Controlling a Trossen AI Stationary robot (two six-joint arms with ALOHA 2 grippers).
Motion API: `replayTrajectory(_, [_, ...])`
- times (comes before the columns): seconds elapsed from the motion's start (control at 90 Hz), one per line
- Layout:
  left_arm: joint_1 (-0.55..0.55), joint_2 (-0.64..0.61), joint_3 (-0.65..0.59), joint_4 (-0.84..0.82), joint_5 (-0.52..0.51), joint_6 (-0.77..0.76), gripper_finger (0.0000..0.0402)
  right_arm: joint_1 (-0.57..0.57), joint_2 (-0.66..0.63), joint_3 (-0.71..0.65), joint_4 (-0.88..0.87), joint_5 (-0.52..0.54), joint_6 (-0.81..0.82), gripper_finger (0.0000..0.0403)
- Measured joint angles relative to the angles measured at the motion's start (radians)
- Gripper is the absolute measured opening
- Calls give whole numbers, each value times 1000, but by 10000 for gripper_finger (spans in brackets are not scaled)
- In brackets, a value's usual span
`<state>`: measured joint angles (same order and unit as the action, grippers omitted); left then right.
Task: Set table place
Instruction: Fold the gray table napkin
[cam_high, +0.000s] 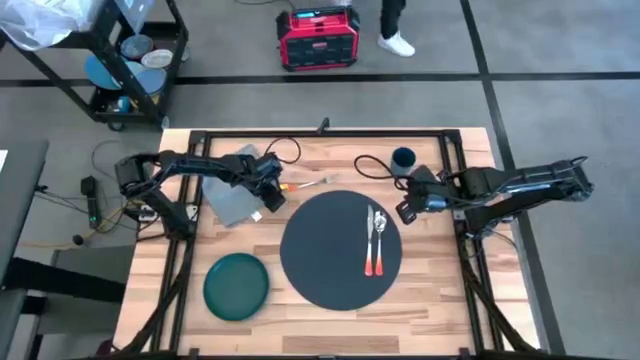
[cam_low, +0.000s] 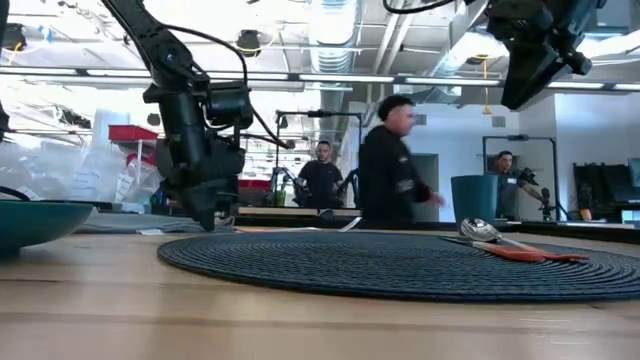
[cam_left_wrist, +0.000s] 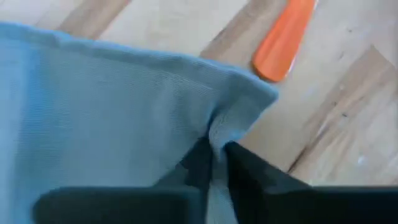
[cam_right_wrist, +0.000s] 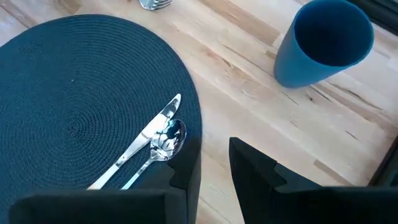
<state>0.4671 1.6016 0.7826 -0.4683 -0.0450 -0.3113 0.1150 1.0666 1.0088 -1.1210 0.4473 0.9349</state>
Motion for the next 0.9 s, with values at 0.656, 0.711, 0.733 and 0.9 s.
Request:
replayTrajectory(0.656, [-10, -88, 344, -386, -80, -4, 0, 0, 0, 0, 3, 29, -72, 72])
replayTrajectory(0.711, [-15, -100, 380, -419, -95, -4, 0, 0, 0, 0, 3, 29, -77, 72])
replayTrajectory(0.733, [-18, -107, 396, -431, -101, -4, 0, 0, 0, 0, 3, 29, -78, 72])
replayTrajectory(0.9, [-33, -143, 509, -528, -128, -24, 0, 0, 0, 0, 5, 29, -81, 72])
